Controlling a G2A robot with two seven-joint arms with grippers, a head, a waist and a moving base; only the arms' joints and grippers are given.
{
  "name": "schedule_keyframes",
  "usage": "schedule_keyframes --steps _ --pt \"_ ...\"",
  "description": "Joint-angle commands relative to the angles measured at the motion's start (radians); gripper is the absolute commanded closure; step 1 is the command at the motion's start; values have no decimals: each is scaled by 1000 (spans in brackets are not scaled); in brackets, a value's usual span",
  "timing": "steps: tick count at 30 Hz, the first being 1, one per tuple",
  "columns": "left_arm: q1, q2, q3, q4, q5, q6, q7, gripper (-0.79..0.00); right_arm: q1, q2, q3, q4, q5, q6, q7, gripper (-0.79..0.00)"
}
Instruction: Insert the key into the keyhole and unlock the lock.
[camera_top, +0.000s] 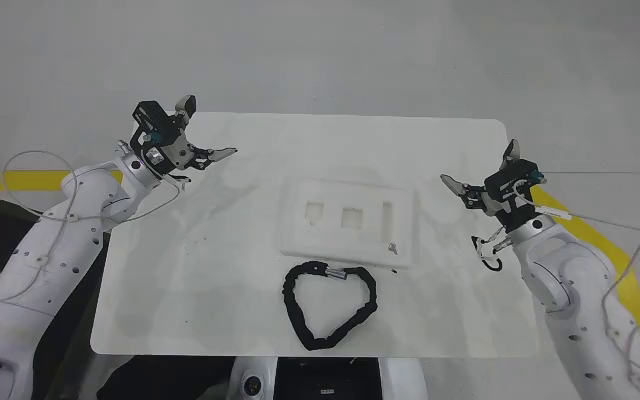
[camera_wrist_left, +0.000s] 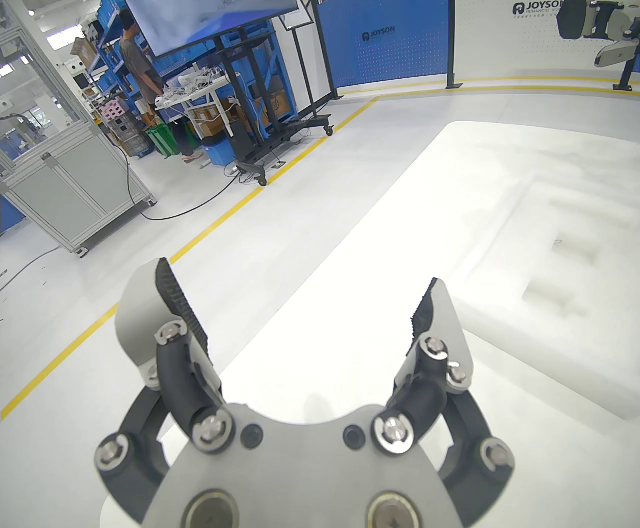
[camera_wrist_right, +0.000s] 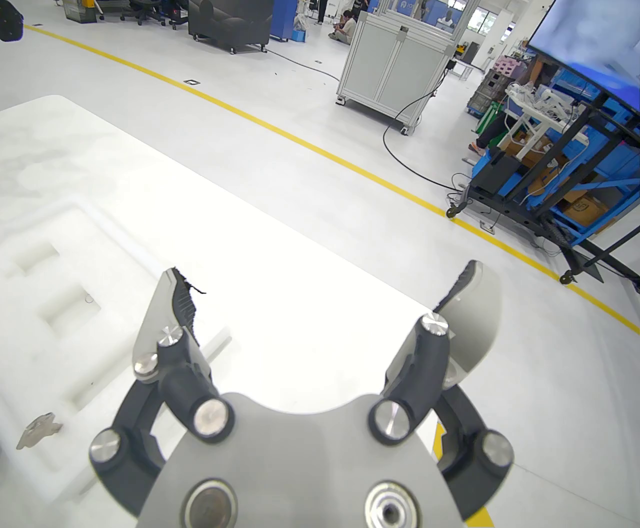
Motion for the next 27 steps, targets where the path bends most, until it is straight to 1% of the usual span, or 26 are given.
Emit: schedule_keyframes --steps 1,20,21,24,27 --pt "0 0 0 0 0 0 0 -784 0 0 0 0 0 0 0 -785" --pt "0 0 0 0 0 0 0 -785 -1 0 -2 -2 -3 -3 5 -785" --pt "0 0 0 0 0 0 0 -785 -5 0 -6 -10 -8 -8 20 -785" --pt "0 0 0 0 0 0 0 -785 -16 0 -13 -48 28 -45 125 -785" --pt "0 0 0 0 0 0 0 -785 -30 0 -21 -107 100 -76 231 -785"
